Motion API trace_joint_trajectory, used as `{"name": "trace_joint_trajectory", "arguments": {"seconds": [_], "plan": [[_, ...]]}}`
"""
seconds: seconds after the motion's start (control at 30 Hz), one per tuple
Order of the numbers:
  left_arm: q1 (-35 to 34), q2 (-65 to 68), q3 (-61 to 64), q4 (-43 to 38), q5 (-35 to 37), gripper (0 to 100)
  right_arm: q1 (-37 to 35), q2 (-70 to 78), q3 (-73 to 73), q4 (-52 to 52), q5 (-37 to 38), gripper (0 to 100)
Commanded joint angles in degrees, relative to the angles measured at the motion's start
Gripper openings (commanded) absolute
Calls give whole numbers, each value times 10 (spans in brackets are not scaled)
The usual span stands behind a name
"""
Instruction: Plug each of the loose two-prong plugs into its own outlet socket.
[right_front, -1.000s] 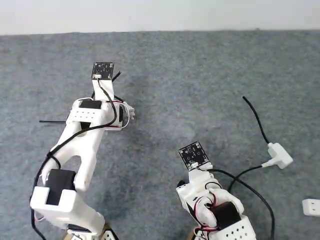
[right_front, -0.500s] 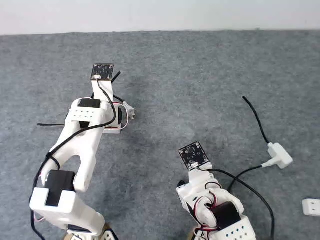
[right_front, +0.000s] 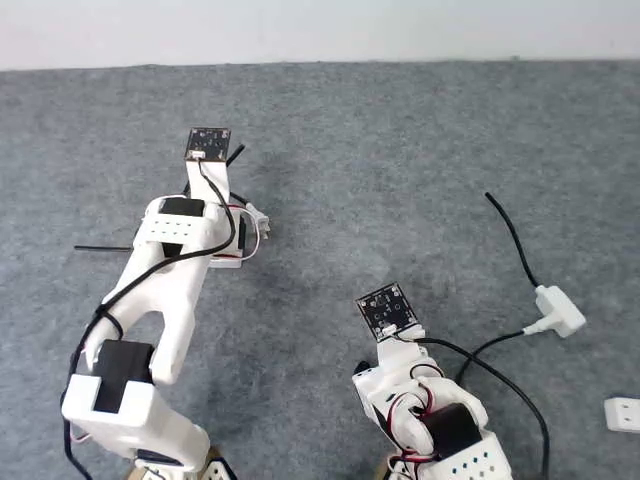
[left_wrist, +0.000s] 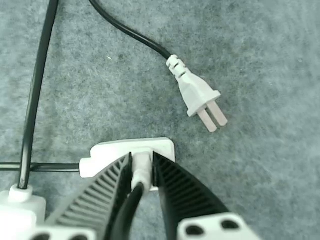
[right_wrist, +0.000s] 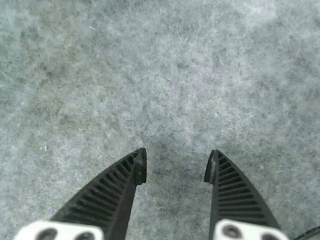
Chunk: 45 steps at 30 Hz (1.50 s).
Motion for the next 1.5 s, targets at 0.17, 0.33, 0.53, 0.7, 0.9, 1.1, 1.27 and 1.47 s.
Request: {"name": "trace_joint_trajectory", "arguments": {"seconds": [0.17, 0.33, 0.53, 0.7, 0.9, 1.1, 1.27, 1.47], "plan": [[5, 11, 13, 21, 8, 201, 7, -7, 10, 4, 9, 199], [5, 11, 10, 36, 8, 297, 5, -7, 10, 4, 6, 199], [10, 11, 10, 36, 8, 263, 4, -7, 10, 3, 5, 199], [10, 11, 12, 36, 8, 257, 11, -7, 10, -7, 9, 201], [10, 11, 12, 37, 8, 257, 220, -7, -32, -120, 10, 201], [11, 11, 12, 37, 7, 257, 500, -7, -101, -278, 10, 201], [98, 6, 10, 40, 7, 257, 647, -7, -153, -298, 6, 199], [283, 5, 4, 48, 8, 257, 679, -7, -165, -299, 4, 199]]}}
